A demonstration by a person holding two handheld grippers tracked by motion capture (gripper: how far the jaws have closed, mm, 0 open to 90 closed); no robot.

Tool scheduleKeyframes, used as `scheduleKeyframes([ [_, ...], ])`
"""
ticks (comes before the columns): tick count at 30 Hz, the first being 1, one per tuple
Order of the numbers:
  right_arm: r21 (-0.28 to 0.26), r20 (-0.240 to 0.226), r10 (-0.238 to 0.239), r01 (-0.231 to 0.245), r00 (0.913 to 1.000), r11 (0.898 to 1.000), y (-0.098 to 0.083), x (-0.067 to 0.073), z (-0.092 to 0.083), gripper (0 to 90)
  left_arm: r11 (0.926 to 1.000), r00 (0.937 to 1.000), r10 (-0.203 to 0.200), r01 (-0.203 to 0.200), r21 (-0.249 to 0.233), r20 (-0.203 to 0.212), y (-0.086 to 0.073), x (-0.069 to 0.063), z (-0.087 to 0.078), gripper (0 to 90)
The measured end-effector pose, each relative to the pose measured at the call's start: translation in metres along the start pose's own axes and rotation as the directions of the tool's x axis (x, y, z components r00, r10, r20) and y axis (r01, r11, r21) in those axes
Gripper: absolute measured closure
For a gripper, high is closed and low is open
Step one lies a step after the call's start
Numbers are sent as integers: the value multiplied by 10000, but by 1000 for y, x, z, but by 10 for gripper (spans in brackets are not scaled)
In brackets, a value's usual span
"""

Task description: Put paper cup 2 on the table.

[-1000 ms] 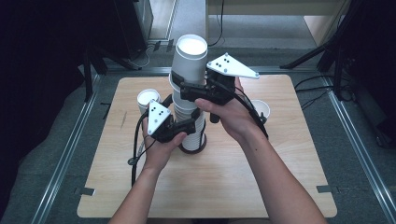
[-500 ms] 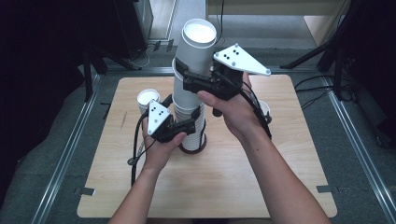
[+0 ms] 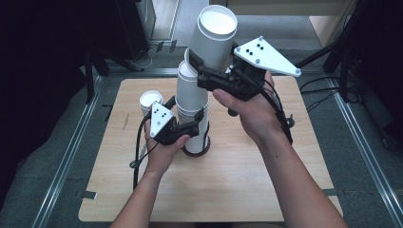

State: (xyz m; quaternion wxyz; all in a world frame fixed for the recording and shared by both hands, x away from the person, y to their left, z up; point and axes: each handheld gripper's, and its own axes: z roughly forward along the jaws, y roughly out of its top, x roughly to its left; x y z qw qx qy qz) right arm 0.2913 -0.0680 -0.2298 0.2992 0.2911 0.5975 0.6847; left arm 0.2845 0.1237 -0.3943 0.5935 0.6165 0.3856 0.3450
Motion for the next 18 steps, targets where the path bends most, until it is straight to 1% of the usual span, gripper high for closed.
scheduleKeyframes([
  [4, -66, 244, 1, 1, 9997, 10000, 2, -7, -10, 184, 10000, 10000, -37, 37, 5, -14, 0, 0, 0, 97],
  [6, -72, 426, -133, 136, 9990, 9999, 0, -12, -15, 184, 10000, 10000, -38, 38, 21, -31, 0, 0, 0, 94],
  [9, -71, 690, -146, 151, 9975, 9999, -4, -21, -23, 184, 9999, 9999, -98, 99, 89, -32, 1, -1, -1, 87],
  [11, -38, 839, -60, 63, 9965, 10000, -9, -27, -28, 184, 9999, 9999, -129, 129, 87, -4, 2, -1, -3, 67],
  [13, 26, 1040, -69, 67, 9946, 10000, -14, -33, -33, 184, 9998, 9996, -188, 186, 99, 186, 3, 0, -5, 38],
  [17, 272, 1404, -249, 213, 9898, 9994, -30, -43, -41, 184, 9998, 9994, -197, 194, 103, 292, 3, -2, -9, 37],
  [18, 342, 1522, -359, 311, 9877, 9989, -34, -45, -42, 184, 9997, 9991, -239, 236, 84, 342, 3, -2, -12, 37],
])
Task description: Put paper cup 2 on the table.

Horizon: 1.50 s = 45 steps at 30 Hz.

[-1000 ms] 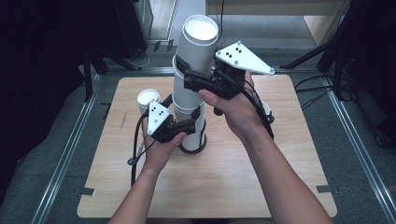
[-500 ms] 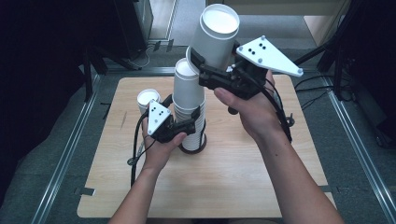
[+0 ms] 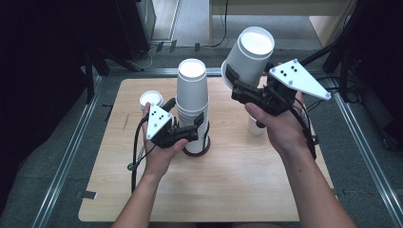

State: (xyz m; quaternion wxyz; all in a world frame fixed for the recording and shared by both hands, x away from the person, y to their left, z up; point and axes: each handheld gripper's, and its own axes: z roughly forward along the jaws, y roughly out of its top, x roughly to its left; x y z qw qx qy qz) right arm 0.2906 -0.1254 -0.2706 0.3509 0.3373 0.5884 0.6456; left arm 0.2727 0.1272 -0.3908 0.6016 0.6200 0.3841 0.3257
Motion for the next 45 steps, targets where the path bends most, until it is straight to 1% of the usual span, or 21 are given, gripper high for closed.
scheduleKeyframes([
  [3, 196, 247, -162, 157, 9996, 9997, -14, -4, -3, 184, 10000, 10000, -34, 34, -44, 68, -1, 0, -6, 22],
  [6, 412, 437, -506, 488, 9978, 9980, -29, -5, -6, 184, 9999, 9999, -86, 87, -73, 144, -1, -1, -13, 19],
  [9, 581, 598, -923, 888, 9939, 9943, -43, -3, -10, 183, 9998, 9998, -142, 143, -103, 168, -2, -2, -19, 17],
  [11, 682, 605, -1039, 998, 9927, 9927, -52, -2, -12, 183, 9997, 9996, -207, 210, -129, 211, -3, -3, -23, 3],
  [15, 865, 606, -1384, 1329, 9885, 9873, -69, 3, -18, 182, 9997, 9990, -237, 237, -7, 381, -9, -6, -31, 0],
  [18, 1043, 589, -1713, 1646, 9835, 9808, -82, 7, -22, 182, 9995, 9985, -302, 301, 36, 464, -13, -10, -36, 0],
  [19, 1107, 570, -1833, 1763, 9814, 9781, -87, 9, -24, 181, 9994, 9979, -355, 352, 73, 547, -14, -11, -37, 0],
  [22, 1275, 408, -2000, 1935, 9789, 9728, -101, 14, -29, 180, 9991, 9962, -385, 370, 204, 778, -19, -15, -41, 0],
  [23, 1275, 408, -2000, 1935, 9789, 9728, -101, 14, -29, 180, 9991, 9962, -385, 370, 204, 778, -19, -15, -41, 0],
  [24, 1397, 262, -2038, 1982, 9787, 9702, -113, 18, -33, 180, 9987, 9949, -449, 426, 277, 907, -24, -18, -43, 0],
  [27, 1584, 117, -2118, 2073, 9772, 9654, -128, 23, -36, 179, 9978, 9922, -563, 519, 419, 1113, -30, -22, -47, 0],
  [34, 1931, -342, -1965, 1994, 9799, 9607, -159, 31, -45, 177, 9956, 9862, -777, 691, 634, 1459, -44, -30, -52, 0],
  [37, 2024, -545, -1963, 2033, 9790, 9580, -170, 36, -49, 176, 9953, 9849, -689, 571, 780, 1589, -47, -34, -51, 0],
  [42, 2183, -849, -1825, 1970, 9795, 9558, -186, 43, -55, 175, 9947, 9817, -604, 441, 931, 1806, -51, -40, -52, 0],
  [44, 2165, -1027, -1720, 1907, 9797, 9575, -192, 46, -58, 175, 9941, 9805, -559, 371, 1019, 1886, -54, -43, -51, 0],
  [45, 2157, -1103, -1676, 1882, 9797, 9582, -195, 47, -59, 175, 9936, 9786, -570, 364, 1067, 1978, -55, -44, -51, 0],
])
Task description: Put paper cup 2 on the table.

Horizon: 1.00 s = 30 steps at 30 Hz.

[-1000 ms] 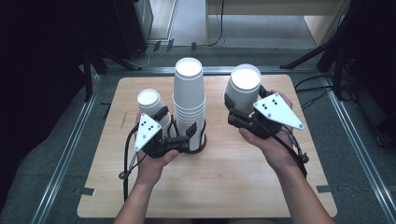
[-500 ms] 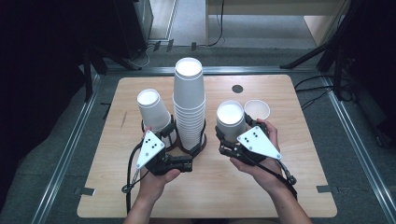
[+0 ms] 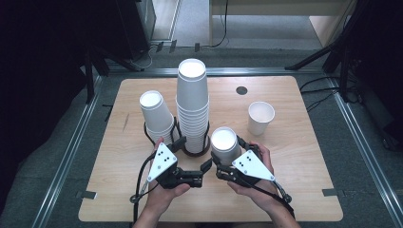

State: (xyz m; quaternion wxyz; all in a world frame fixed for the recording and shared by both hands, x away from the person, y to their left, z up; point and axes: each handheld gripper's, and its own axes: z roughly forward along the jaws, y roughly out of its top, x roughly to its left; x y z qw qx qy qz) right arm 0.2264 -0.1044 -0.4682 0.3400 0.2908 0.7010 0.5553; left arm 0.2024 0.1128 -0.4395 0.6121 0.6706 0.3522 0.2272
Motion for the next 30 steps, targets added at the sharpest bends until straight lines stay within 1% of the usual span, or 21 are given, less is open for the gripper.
scheduleKeyframes([
  [1, -14, -88, 11, -11, 10000, 10000, -3, 2, 0, 175, 10000, 10000, 41, -41, 57, 54, -1, -2, 1, 0],
  [4, 171, -273, -196, 201, 9994, 9997, -8, 8, 0, 173, 9995, 9993, 235, -242, 222, 292, -4, -7, 4, 0],
  [6, 218, -395, -59, 68, 9992, 9997, -10, 10, 0, 173, 9990, 9987, 294, -307, 318, 420, -5, -9, 6, 0],
  [9, 284, -515, -66, 81, 9987, 9996, -14, 14, 0, 173, 9985, 9979, 296, -322, 453, 571, -8, -10, 8, 0],
  [10, 311, -563, -104, 122, 9984, 9994, -15, 16, 0, 172, 9981, 9978, 348, -375, 485, 569, -8, -11, 8, 6],
  [11, 346, -607, -79, 100, 9981, 9994, -16, 17, 0, 171, 9979, 9975, 395, -424, 488, 588, -9, -12, 9, 42],
  [13, 323, -737, -16, 40, 9973, 9995, -17, 20, 0, 170, 9968, 9965, 486, -527, 608, 674, -10, -13, 10, 55],
  [16, 303, -933, -54, 83, 9956, 9995, -17, 23, 0, 169, 9958, 9950, 559, -615, 673, 824, -11, -15, 10, 83],
  [18, 344, -1018, -49, 84, 9948, 9994, -18, 25, 0, 166, 9945, 9947, 704, -758, 718, 748, -11, -16, 11, 129],
  [20, 401, -1071, -6, 49, 9943, 9992, -19, 27, 1, 165, 9945, 9950, 670, -726, 755, 746, -12, -17, 12, 142],
  [22, 439, -1210, 24, 29, 9926, 9990, -20, 27, 2, 163, 9935, 9950, 739, -793, 813, 668, -12, -18, 12, 151],
  [24, 432, -1242, -57, 111, 9922, 9990, -21, 28, 1, 163, 9932, 9953, 798, -840, 809, 546, -13, -17, 12, 198],
  [27, 452, -1275, -23, 81, 9918, 9989, -22, 28, 1, 161, 9936, 9957, 749, -792, 802, 548, -13, -16, 12, 208],
  [30, 462, -1265, -35, 94, 9920, 9989, -23, 28, 2, 159, 9922, 9948, 878, -919, 840, 515, -14, -17, 12, 216],
])
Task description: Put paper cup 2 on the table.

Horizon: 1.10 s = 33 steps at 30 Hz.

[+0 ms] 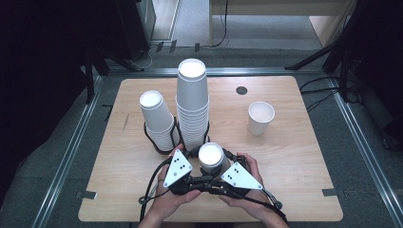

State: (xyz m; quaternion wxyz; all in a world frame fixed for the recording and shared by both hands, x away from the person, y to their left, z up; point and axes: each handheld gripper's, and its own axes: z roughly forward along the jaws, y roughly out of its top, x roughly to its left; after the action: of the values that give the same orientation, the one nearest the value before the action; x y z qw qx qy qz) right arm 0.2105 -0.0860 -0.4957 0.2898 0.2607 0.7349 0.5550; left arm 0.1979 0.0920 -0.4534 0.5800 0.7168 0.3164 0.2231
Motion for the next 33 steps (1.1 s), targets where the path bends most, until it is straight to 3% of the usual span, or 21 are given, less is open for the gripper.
scheduleKeyframes([
  [8, -86, 7, -23, 23, 10000, 10000, 0, 0, -1, 130, 9999, 9997, -80, 83, -121, 246, -1, 3, -1, 246],
  [14, -152, 73, 269, -268, 9996, 9995, 0, 1, -1, 100, 9979, 9972, -571, 585, -263, 486, 1, 8, -3, 254],
  [17, 35, -100, 392, -391, 9992, 9992, -3, 0, 1, 7, 9939, 9937, -967, 994, -474, 565, 2, 14, -7, 255],
  [22, 92, 94, 468, -469, 9989, 9989, -8, 1, 5, 0, 9893, 9891, -1267, 1315, -627, 749, 4, 16, -10, 255],
  [27, 170, 348, 165, -171, 9993, 9997, -13, 2, 9, 0, 9874, 9871, -1395, 1447, -646, 780, 4, 17, -10, 255],
  [33, 118, 636, -320, 313, 9975, 9994, -15, 4, 7, 66, 9874, 9859, -1444, 1491, -525, 841, 3, 20, -10, 231],
])
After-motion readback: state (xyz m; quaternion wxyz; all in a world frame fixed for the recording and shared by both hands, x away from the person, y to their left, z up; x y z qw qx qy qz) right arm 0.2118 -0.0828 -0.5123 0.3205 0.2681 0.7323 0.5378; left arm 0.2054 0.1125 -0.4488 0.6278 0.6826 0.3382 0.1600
